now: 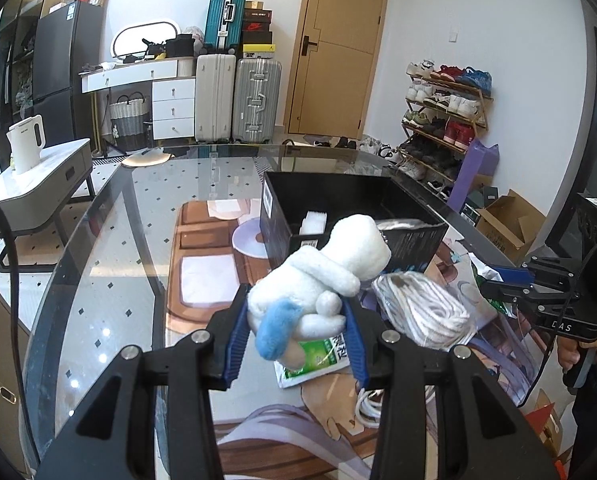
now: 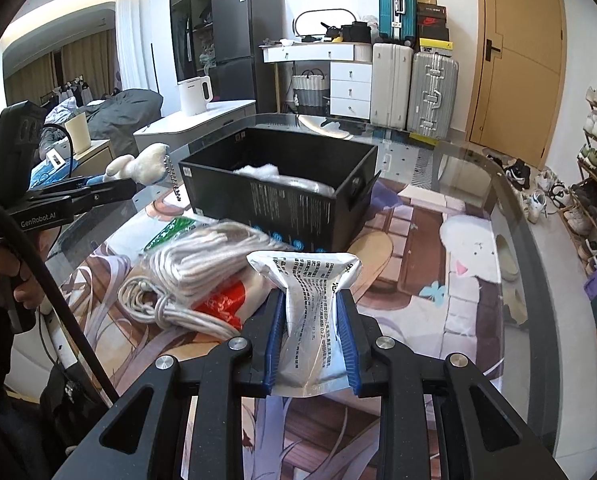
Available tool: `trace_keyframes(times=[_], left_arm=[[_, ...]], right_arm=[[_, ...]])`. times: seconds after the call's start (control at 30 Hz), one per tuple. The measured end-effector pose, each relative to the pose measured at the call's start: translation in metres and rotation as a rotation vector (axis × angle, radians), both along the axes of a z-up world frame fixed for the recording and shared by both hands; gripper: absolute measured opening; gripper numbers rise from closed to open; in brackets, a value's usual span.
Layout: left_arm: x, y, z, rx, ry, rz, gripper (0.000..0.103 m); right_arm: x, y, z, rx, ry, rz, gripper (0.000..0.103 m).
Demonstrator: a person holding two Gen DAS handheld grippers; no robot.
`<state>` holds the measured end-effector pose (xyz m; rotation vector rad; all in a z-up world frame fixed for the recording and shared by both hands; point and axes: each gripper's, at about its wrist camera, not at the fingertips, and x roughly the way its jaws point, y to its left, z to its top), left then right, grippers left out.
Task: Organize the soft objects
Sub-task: 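Lift the plush toy and sachet and carry both over the black box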
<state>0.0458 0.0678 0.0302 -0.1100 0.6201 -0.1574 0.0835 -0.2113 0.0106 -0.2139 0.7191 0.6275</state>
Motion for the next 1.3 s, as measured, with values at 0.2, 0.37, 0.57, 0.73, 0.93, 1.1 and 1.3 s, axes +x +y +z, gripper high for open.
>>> trace_keyframes(times=[0.2,0.37,0.57,0.73,0.93,1.1,1.3], left_arm=[[0.007,-0.003,0.006,-0.004,-0.017,-0.004,0.041],[0.013,-0.005,0.011,-0.002,-0.027,-0.004,0.041],[0.021,-0.005,0.016,0.004,-0.038,0.0,0.041],[0.031,-0.005,0.019,0.005,-0.039,0.003,0.041],[0.044,-0.008,0.023,0.009,-0.041,0.005,0.041],[0.055,-0.012,0.024,0.012,-0.037,0.003,0.041],[0.064,-0.017,0.023,0.022,-0.035,0.005,0.041]], right_arm=[[0.001,0.0,0.013,0.01,-0.025,-0.01,0.026],[0.003,0.002,0.026,0.025,-0.05,-0.018,0.026],[0.009,0.011,0.035,0.023,-0.064,-0.015,0.026],[0.015,0.02,0.041,0.033,-0.071,-0.007,0.026],[0.024,0.032,0.048,0.038,-0.082,0.006,0.026],[0.035,0.04,0.051,0.044,-0.079,0.008,0.026],[0.05,0.051,0.053,0.047,-0.071,0.014,0.026]])
